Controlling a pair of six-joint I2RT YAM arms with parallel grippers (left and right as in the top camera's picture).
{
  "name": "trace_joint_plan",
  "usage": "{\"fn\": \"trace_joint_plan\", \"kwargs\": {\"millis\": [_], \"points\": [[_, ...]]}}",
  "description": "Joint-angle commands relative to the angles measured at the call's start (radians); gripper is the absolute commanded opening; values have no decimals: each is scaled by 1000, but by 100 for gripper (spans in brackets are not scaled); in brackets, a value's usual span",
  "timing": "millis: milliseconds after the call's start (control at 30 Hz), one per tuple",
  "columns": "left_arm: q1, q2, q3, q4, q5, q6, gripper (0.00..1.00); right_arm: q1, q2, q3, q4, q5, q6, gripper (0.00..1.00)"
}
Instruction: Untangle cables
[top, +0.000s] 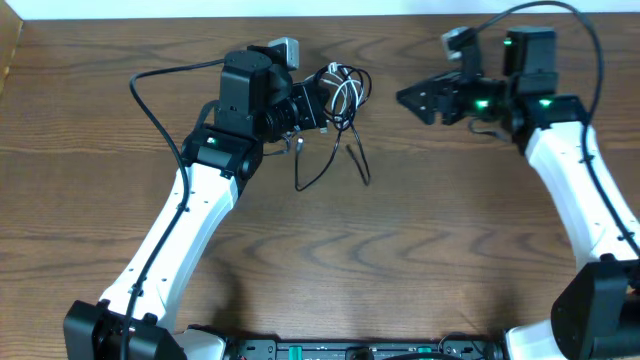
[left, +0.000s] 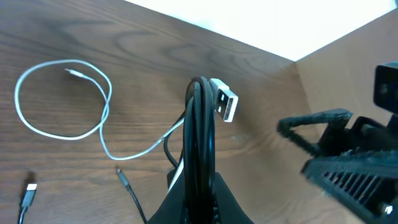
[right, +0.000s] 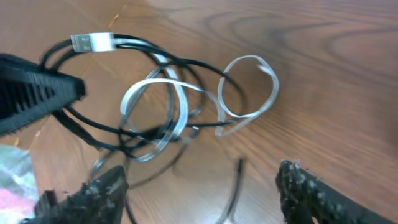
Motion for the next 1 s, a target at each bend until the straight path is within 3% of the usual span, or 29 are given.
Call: {"fn": "trace_joint_plan", "kwargs": {"millis": [0,600,700,867,967], "points": [[-2,-1,11,6,44,-40,8,56,7,4,8,144,178,68],[-42,-1,11,8,93,-40,7,252,118,3,103,379,305,58],[-43,-1,11,8,93,-40,8,259,150,3,60,520,411,47],[-33,-9,11,34,93,-39,7,228,193,2,-44,816,501,49],[-21,-18,11,69,91,-32,7,188,207,1,-84,836,500,50]]}}
